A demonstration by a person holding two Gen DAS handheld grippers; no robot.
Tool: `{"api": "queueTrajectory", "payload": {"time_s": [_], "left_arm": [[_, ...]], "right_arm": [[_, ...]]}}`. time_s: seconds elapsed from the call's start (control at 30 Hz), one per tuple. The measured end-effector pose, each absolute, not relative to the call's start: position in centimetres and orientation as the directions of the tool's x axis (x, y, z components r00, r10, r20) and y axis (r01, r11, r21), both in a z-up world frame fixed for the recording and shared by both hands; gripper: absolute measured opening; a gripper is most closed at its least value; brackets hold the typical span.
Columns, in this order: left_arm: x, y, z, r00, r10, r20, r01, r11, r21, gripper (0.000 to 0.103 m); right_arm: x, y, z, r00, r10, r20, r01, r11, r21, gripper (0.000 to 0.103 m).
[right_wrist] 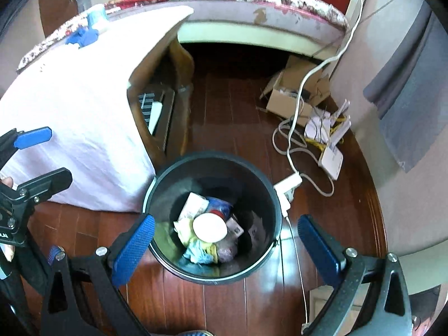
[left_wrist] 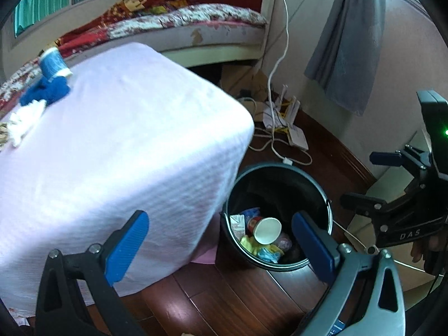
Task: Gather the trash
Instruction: 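Move both tools back over the bed toward the remaining items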
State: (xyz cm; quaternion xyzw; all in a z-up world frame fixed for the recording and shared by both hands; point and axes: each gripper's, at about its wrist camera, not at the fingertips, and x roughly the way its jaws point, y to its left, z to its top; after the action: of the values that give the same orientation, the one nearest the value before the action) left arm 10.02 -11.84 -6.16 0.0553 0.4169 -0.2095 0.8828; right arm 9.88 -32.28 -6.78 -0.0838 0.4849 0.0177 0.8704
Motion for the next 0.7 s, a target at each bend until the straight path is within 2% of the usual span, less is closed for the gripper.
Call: {"api": "queueTrajectory", "payload": {"time_s": [0.3, 0.7], "left_arm": [[10.1, -7.5, -3.3, 0.647, -0.281, -0.709, 0.337, 0.939, -0.065, 0.102], [12.4, 4.2, -1.5, 0.730, -0.113, -0.674, 0.113, 0.993, -0.044, 0.102]], "right_arm": [[10.5, -28.4, -2.1, 0.634, 0.014, -0.773, -0.158, 0.981, -0.113, 0.103], [15.8, -18.5, 0.4, 0.672, 0.143, -0.726, -0.277, 0.959, -0.067, 0.103]]}}
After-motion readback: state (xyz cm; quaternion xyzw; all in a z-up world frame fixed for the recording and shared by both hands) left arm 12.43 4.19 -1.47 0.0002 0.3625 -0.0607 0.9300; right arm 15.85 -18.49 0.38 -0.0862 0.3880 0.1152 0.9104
